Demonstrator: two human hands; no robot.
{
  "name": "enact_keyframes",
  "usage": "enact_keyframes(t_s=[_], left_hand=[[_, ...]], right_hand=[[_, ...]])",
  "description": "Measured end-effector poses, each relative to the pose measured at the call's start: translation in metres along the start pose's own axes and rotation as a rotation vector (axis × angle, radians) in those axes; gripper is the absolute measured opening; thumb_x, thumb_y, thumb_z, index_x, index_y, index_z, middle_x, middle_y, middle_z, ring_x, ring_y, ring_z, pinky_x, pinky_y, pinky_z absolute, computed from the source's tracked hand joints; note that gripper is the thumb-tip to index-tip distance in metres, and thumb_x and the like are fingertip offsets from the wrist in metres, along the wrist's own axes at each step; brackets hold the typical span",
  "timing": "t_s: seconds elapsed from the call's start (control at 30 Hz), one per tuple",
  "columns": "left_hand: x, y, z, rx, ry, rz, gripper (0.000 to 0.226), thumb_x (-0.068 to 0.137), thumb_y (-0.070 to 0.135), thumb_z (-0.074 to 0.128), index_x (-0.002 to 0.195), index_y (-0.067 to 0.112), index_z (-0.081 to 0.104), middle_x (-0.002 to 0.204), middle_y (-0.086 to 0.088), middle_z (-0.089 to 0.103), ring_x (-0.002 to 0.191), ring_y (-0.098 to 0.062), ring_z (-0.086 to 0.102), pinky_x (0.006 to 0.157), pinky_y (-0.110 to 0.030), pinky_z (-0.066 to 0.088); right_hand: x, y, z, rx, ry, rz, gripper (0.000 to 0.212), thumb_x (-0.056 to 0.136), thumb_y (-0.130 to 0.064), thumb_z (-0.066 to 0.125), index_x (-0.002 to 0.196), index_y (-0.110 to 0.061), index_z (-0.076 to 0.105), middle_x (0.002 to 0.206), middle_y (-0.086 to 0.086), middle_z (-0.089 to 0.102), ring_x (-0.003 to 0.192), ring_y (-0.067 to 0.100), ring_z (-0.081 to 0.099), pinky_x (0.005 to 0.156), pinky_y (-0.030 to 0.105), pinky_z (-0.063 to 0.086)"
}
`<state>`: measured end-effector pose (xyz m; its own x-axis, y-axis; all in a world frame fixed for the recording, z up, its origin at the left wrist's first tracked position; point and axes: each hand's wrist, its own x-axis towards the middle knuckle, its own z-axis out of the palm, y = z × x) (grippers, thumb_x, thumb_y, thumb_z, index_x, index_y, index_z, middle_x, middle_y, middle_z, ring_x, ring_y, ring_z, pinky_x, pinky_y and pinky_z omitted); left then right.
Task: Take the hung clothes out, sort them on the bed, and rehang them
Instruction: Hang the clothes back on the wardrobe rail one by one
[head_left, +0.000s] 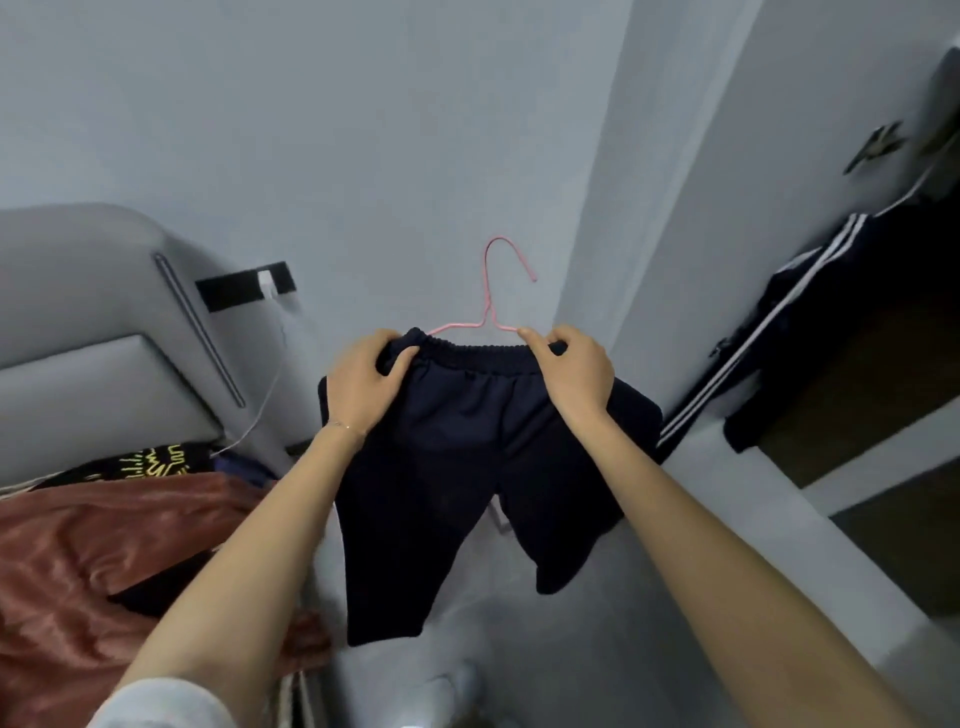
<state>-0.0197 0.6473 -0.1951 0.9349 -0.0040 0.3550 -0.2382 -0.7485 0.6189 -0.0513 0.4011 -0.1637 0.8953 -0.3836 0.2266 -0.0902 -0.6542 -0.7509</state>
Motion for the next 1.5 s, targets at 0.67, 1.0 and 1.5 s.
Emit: enact_keyframes(t_s=[0.67, 1.0, 1.5], left_hand=[[0.036, 0.251, 0.208, -0.338, -0.405, 0.481, 0.018, 0.093, 0.037, 0.065, 0.092, 0.021, 0.072, 0.081, 0.01, 0.07, 0.075, -0.011, 0.063, 0.072, -0.031, 0.052], [0.046, 0.389, 0.32, -0.346, -0.386, 0.521, 0.02, 0.09, 0.041, 0.068, 0.087, 0.021, 0.071, 0.075, 0.01, 0.069, 0.069, -0.01, 0.063, 0.067, -0.034, 0.054], [0.081, 0.487, 0.413, -0.385, -0.273, 0.394, 0.021, 0.091, 0.04, 0.068, 0.092, 0.019, 0.071, 0.08, 0.01, 0.069, 0.073, -0.01, 0.062, 0.067, -0.028, 0.051]], right_hand=[[0.032, 0.205, -0.213, -0.1, 0.634, 0.229, 0.036, 0.087, -0.054, 0.061, 0.063, -0.034, 0.044, 0.068, -0.01, 0.054, 0.073, 0.014, 0.055, 0.085, 0.046, 0.045], [0.091, 0.318, -0.321, -0.207, 0.558, 0.234, 0.023, 0.093, -0.044, 0.059, 0.089, -0.022, 0.063, 0.085, -0.006, 0.06, 0.082, 0.013, 0.056, 0.081, 0.045, 0.05], [0.176, 0.391, -0.401, -0.275, 0.303, 0.256, 0.06, 0.099, -0.049, 0.046, 0.151, -0.023, 0.032, 0.16, 0.008, 0.025, 0.146, 0.026, 0.021, 0.117, 0.046, 0.022]])
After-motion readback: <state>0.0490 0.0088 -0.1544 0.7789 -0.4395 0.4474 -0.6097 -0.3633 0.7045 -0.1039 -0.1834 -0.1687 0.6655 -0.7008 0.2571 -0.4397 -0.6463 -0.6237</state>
